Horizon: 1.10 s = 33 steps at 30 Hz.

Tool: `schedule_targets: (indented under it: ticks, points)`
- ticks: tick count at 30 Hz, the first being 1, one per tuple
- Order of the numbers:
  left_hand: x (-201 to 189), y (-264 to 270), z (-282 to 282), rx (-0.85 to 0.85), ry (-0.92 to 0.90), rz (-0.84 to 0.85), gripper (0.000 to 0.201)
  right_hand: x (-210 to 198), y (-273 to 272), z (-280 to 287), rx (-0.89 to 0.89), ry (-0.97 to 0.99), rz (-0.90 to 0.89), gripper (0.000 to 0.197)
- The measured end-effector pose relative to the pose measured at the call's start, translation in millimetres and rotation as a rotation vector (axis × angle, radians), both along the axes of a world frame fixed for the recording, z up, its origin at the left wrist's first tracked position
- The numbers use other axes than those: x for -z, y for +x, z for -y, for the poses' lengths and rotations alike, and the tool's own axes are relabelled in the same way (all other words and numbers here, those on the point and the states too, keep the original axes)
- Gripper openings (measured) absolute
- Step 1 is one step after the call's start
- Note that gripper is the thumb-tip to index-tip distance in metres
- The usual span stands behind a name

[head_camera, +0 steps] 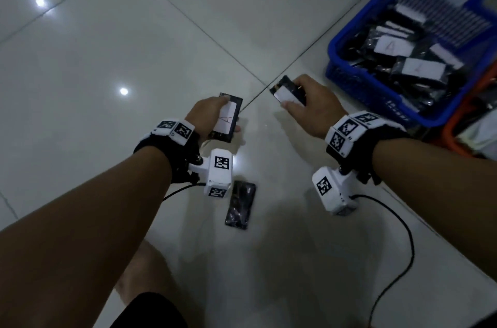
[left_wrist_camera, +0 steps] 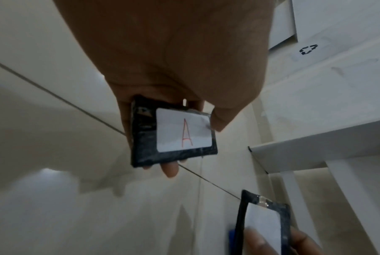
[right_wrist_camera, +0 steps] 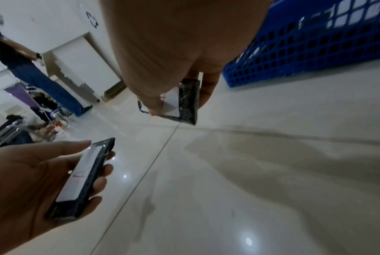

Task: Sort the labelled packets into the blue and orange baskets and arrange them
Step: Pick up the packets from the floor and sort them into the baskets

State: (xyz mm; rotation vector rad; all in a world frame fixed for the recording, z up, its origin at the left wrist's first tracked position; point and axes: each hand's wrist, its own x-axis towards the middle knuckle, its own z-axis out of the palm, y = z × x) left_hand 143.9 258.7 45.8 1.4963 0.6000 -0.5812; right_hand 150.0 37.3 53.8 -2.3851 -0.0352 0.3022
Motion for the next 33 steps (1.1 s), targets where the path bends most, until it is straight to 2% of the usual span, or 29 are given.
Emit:
schedule_targets:
  ticks: [2, 4, 7, 10, 12, 15, 20, 23, 27, 30, 33]
  points:
    - [-15, 14, 23, 0.105, 0.005, 0.014, 0.029, -11, 9, 21, 0.068, 0.021, 0.073, 0.025]
    - [-26, 34, 47, 0.254, 0.1, 0.103, 0.022, -20, 16, 45, 0.117, -0.004, 0.137, 0.024]
    - [-38, 65, 83, 0.588, 0.378, 0.36, 0.009, -34, 19, 85, 0.149, -0.123, 0.205, 0.025]
    - [-46, 93, 125, 0.861, 0.643, 0.628, 0.018, -45, 14, 126, 0.177, -0.272, 0.241, 0.027]
    - [-48, 108, 155, 0.961, 0.729, 0.758, 0.025, -48, 9, 148, 0.237, -0.339, 0.262, 0.029]
    - [-49, 124, 204, 1.028, 0.717, 0.936, 0.025, -48, 3, 175, 0.298, -0.403, 0.25, 0.032]
    - [-36, 136, 262, 1.169, 0.779, 0.995, 0.028, -44, 7, 197, 0.277, -0.404, 0.172, 0.038]
    - [-26, 136, 266, 1.167, 0.817, 1.043, 0.039, -41, 17, 198, 0.209, -0.452, 0.064, 0.048]
    - [-24, 130, 247, 0.942, 0.919, 1.137, 0.052, -37, 20, 191, 0.191, -0.596, 0.123, 0.058]
    - [-24, 113, 214, 0.802, 0.897, 1.073, 0.049, -36, 14, 173, 0.139, -0.58, 0.288, 0.05]
    - [-15, 73, 167, 0.793, 0.927, 0.905, 0.044, -29, 1, 140, -0.021, -0.486, 0.375, 0.039]
